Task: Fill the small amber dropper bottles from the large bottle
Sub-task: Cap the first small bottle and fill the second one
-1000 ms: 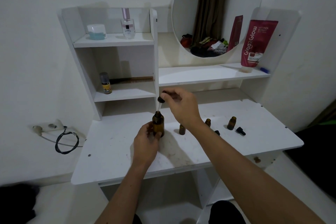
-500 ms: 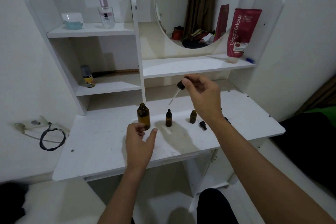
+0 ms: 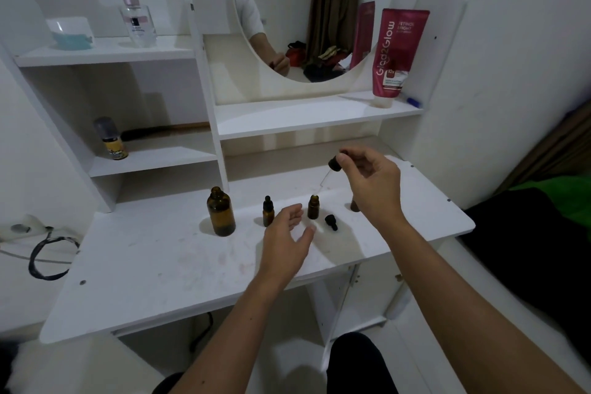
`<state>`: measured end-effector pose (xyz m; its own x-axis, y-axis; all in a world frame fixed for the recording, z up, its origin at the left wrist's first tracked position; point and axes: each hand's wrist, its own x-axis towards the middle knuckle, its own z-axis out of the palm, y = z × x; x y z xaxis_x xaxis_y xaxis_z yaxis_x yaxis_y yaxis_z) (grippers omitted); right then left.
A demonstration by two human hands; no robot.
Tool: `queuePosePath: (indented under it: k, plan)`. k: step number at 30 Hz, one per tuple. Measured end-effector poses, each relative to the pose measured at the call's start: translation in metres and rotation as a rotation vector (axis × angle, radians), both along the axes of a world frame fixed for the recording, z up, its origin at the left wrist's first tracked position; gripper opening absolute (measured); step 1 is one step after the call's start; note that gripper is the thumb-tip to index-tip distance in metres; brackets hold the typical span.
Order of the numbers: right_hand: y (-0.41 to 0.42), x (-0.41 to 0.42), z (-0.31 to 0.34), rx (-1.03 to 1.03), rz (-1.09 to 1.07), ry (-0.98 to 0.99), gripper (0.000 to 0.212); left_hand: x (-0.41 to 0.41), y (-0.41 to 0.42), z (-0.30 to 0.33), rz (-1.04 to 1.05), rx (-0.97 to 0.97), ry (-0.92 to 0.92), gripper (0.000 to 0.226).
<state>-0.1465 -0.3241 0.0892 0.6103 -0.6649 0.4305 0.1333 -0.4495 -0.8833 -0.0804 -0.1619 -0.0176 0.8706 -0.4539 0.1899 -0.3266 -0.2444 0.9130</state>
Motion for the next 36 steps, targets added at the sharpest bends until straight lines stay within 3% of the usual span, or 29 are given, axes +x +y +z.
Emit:
queuePosePath:
  k: [7, 12, 18, 31, 36]
  plan:
    - [-0.006, 0.006, -0.011, -0.043, 0.036, 0.001, 0.014, 0.015, -0.031, 0.002, 0.053, 0.009, -0.001, 0.052]
    - [-0.001, 0.014, -0.021, -0.132, 0.115, -0.001, 0.012, 0.022, -0.038, -0.001, 0.063, -0.007, -0.063, 0.030]
    - [0.001, 0.022, -0.029, -0.179, 0.150, 0.079, 0.005, 0.026, -0.035, -0.005, 0.053, -0.027, -0.084, 0.025]
    - [0.001, 0.023, -0.030, -0.170, 0.165, 0.129, 0.010, 0.025, -0.035, -0.004, 0.041, -0.016, -0.090, 0.025]
    - [0.002, 0.026, -0.029, -0.179, 0.117, 0.112, 0.024, 0.026, -0.035, -0.002, 0.043, -0.015, -0.089, 0.023]
